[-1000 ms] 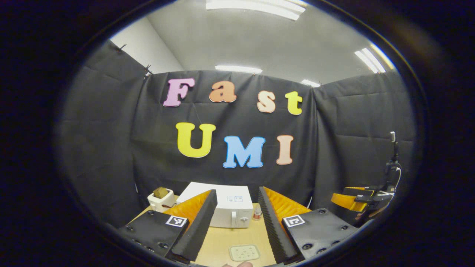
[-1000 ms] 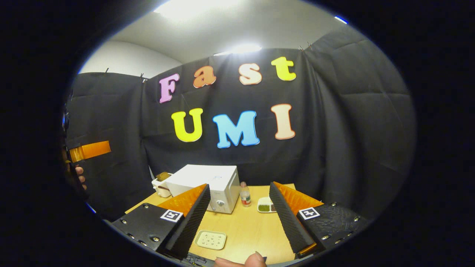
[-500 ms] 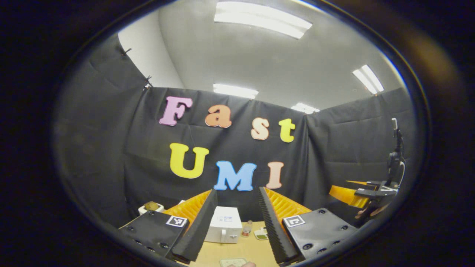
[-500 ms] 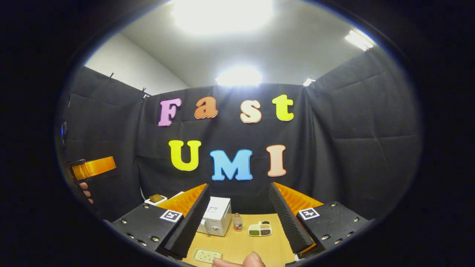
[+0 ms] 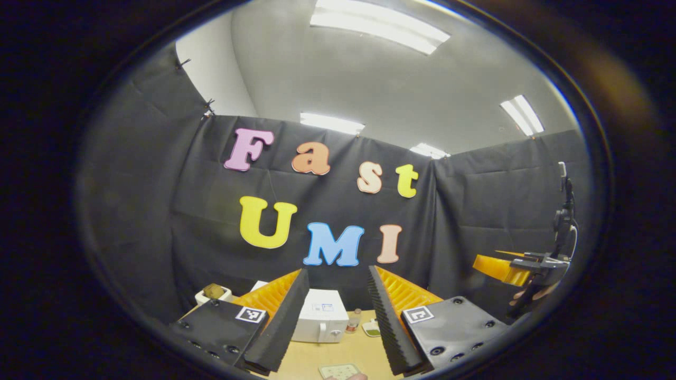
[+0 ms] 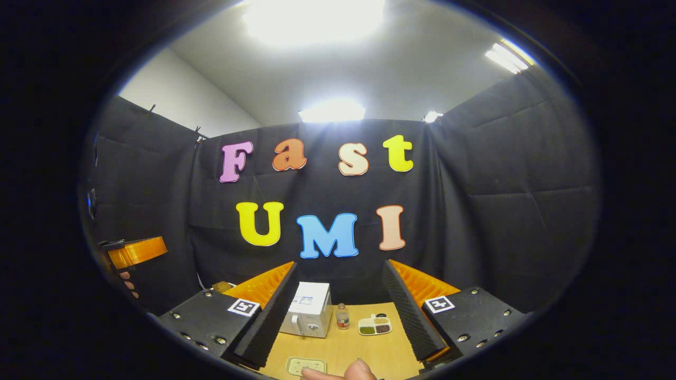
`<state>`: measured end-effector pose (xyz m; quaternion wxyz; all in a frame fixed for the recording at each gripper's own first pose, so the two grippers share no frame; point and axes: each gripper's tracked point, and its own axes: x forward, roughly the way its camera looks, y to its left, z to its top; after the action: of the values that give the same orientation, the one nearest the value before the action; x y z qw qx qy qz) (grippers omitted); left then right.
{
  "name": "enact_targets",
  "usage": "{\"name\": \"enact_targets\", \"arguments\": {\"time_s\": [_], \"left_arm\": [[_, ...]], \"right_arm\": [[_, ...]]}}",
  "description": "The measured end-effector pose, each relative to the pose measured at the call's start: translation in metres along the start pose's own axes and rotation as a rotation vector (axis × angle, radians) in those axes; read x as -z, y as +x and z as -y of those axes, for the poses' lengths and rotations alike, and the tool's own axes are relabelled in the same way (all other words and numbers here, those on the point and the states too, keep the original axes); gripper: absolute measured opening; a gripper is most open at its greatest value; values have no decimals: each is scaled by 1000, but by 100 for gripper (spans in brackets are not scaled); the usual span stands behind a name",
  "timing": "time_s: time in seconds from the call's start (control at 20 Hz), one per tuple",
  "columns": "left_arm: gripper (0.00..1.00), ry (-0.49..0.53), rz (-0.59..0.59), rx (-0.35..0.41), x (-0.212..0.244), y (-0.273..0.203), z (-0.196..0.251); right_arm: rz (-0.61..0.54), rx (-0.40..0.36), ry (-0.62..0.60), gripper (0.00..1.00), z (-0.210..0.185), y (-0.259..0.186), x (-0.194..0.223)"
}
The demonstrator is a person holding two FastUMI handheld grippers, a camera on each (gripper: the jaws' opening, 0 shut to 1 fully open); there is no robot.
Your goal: Open the microwave oven with the left hand, put the food in, and close the microwave oven.
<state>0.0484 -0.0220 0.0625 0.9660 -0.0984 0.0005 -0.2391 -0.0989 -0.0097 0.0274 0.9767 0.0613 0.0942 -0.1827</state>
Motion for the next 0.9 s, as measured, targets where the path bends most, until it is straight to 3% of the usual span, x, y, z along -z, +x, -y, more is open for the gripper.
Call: {"name": "enact_targets", "arguments": {"time_s": [0.15,0.2,0.55,0.85,0.9], "left_arm": [[75,7,8,16,-6,-5,-3],[84,10,14,18,-8,-6,-5],[79,-6,40,7,-16,-13,-11],[84,-13,31,-16,-10,-17,-15],[79,-14,26,-18,-8,-16,-14]], "right_arm": [[7,9,10,98,-4,-4,-5],[9,10,10,98,-6,-5,-7],[6,-1,-10,98,-19,-3,-11],[-6,-18,-31,98,-21,-4,-7],[-8,-16,-33,98,-21,-3,-6]]}}
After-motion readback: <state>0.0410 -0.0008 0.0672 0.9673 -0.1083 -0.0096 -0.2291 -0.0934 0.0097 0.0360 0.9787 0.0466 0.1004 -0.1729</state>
